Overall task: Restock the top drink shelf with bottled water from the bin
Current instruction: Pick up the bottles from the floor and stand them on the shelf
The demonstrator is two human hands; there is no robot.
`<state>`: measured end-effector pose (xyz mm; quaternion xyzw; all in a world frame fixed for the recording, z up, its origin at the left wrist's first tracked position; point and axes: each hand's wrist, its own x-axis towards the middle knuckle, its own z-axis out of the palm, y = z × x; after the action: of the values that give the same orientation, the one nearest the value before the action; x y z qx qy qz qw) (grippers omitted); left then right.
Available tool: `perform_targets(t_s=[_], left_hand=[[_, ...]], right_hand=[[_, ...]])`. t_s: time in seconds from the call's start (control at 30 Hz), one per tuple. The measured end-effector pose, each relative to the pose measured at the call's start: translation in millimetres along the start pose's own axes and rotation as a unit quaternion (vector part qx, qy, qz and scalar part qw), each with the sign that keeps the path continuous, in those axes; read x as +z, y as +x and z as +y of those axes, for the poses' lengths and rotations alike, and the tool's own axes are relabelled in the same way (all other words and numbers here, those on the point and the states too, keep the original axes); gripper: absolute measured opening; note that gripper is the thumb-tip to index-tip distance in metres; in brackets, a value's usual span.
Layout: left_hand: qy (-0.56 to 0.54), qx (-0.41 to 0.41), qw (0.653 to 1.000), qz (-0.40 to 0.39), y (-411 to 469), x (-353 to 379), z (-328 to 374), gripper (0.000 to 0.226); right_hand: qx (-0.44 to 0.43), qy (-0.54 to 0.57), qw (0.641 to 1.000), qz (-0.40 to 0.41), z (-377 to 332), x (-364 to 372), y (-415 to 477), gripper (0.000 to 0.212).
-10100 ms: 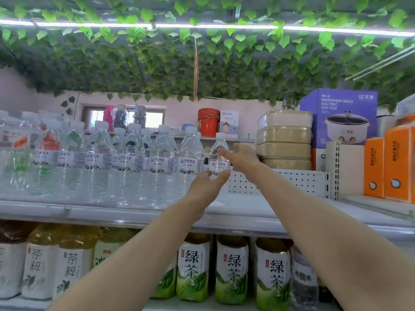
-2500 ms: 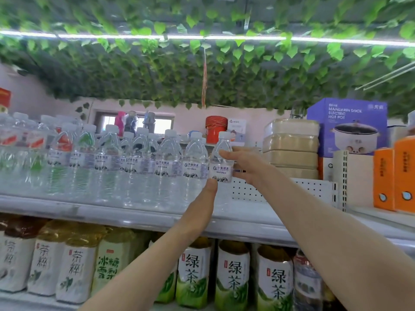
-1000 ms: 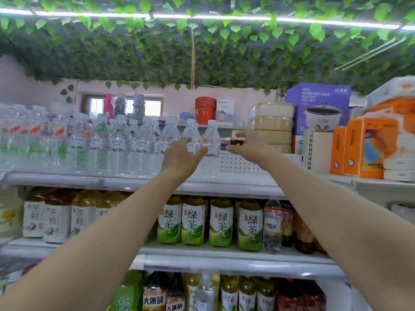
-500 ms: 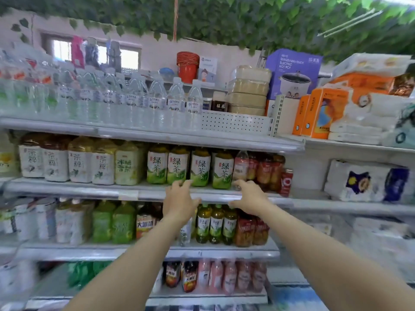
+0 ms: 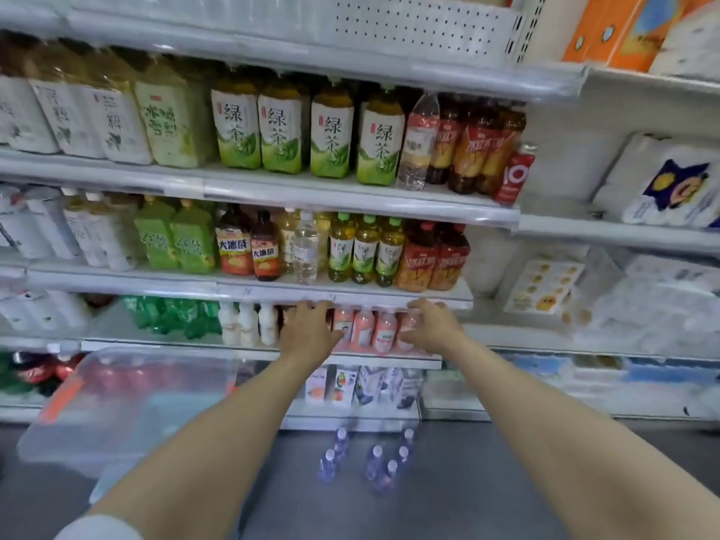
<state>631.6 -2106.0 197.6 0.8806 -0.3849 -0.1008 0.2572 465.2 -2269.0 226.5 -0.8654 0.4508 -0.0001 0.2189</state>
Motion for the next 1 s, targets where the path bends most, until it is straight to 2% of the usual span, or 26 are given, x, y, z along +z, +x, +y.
perform_targets(t_s=[0.2,0.43,0.57,0.67,0.83,1.0], left_hand=[[-0.002,-0.076,0.996,-0.048,-4,74,2,0.060],[-0.048,-0.156,0.980,-0.115,-22,180,-8,0.056],[-0.085,-0.186,0.971,-0.127,-47,244,-26,0.051],[-0.087,-0.220,0.957,-0.169,-60,287,-46,0.056],[-0.086,-0.224,0.950,-0.199,-63,361,-88,0.059],[-0.107,-0.194,0.953,-0.205,-51,438,-136,0.055]], right_hand=[[-0.007,0.003,0.996,-0.085,64,36,35,0.081],[0.021,0.049,0.986,-0.161,146,106,69,0.068],[0.072,0.112,0.973,-0.187,185,163,69,0.062],[0.120,0.182,0.958,-0.187,213,211,67,0.051],[0.174,0.223,0.943,-0.178,258,290,73,0.042],[0.164,0.141,0.955,-0.202,295,380,98,0.045]])
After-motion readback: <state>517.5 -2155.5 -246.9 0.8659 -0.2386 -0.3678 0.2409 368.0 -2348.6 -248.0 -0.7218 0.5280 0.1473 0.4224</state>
